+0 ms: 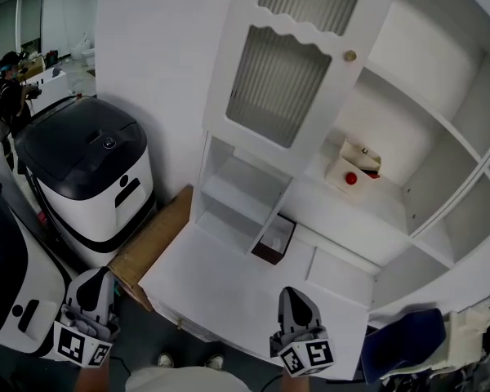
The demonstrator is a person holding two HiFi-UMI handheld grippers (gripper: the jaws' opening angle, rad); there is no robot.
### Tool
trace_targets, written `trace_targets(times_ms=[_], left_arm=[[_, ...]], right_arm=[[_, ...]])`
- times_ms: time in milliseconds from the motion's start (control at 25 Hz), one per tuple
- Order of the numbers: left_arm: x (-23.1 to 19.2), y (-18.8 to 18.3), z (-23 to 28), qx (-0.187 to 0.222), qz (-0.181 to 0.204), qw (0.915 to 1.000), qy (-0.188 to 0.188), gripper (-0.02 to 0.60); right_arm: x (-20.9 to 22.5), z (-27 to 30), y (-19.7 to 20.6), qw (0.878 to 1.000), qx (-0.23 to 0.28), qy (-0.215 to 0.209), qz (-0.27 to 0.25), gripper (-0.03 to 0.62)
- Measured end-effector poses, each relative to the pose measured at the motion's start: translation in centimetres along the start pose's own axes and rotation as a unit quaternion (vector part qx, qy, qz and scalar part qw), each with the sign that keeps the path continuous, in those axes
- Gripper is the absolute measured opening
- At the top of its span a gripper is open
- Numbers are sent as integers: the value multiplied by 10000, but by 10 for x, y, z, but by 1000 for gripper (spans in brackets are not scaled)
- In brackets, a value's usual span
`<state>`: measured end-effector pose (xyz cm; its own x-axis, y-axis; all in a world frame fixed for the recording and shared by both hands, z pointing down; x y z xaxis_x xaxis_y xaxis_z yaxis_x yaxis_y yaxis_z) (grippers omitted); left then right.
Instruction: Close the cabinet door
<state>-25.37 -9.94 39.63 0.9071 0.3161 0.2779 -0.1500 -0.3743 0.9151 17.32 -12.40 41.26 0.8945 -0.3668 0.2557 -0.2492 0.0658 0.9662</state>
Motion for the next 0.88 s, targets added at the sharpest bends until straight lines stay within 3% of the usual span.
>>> trace_targets(times_ms=[880], left_arm=[[-21,13,-15,67,-212,9992,343,6]], right_arm=[[-36,-18,17,9993,13,375,6,-3]])
Point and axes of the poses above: the fingertips, and each gripper's own axes: z forward along the fingers, x to its right, y out of its underside, the point moved 10 cm from there along -z, backward along the fingers, and after that the axes turned 14 degrees about z, right-handed, at the moved point
